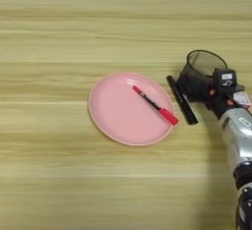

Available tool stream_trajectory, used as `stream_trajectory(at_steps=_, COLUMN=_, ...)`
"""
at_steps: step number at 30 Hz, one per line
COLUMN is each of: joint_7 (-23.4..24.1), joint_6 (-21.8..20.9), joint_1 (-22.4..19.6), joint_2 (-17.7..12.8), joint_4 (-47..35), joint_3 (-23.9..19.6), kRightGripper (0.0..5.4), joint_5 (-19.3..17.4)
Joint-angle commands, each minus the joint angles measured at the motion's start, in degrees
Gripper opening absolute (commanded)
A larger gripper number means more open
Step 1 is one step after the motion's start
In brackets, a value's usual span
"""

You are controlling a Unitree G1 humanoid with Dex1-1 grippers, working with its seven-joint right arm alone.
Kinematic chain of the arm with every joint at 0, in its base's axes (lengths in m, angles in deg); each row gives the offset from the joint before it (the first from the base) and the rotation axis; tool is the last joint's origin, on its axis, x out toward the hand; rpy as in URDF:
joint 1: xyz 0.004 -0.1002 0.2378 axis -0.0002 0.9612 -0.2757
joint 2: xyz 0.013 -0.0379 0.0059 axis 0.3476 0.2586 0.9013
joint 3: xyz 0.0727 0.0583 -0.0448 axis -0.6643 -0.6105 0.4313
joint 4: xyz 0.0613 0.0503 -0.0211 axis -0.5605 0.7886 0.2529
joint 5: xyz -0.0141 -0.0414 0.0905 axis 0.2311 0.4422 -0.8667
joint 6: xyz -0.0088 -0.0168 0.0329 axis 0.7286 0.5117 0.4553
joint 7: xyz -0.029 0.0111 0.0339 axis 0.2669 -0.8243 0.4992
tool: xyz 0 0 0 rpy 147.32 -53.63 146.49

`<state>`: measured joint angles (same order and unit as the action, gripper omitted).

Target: Move the objects on the table

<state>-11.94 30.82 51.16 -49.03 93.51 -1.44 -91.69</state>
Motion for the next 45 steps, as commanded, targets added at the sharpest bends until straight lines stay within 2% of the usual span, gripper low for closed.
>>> stream_trajectory(at_steps=1, joint_7=0.4, joint_6=-0.3, joint_1=-1.1, joint_2=-2.6, joint_4=-5.5, joint_3=-0.2, kRightGripper=5.33, joint_5=-0.1)
stream_trajectory(at_steps=11, joint_7=-0.2, joint_6=3.9, joint_1=4.9, joint_2=-2.0, joint_4=-15.1, joint_3=-0.6, kRightGripper=5.33, joint_5=-1.7)
stream_trajectory(at_steps=16, joint_7=-0.6, joint_6=5.9, joint_1=6.6, joint_2=-1.8, joint_4=-17.5, joint_3=-0.9, kRightGripper=5.33, joint_5=-2.5)
stream_trajectory(at_steps=23, joint_7=-0.8, joint_6=8.2, joint_1=12.0, joint_2=-1.1, joint_4=-23.1, joint_3=-0.9, kRightGripper=5.33, joint_5=-3.5)
stream_trajectory(at_steps=30, joint_7=-1.1, joint_6=10.2, joint_1=15.4, joint_2=-0.3, joint_4=-27.4, joint_3=-0.3, kRightGripper=5.33, joint_5=-3.7)
stream_trajectory(at_steps=45, joint_7=-2.0, joint_6=11.7, joint_1=18.5, joint_2=0.1, joint_4=-29.4, joint_3=1.1, kRightGripper=5.33, joint_5=-2.9)
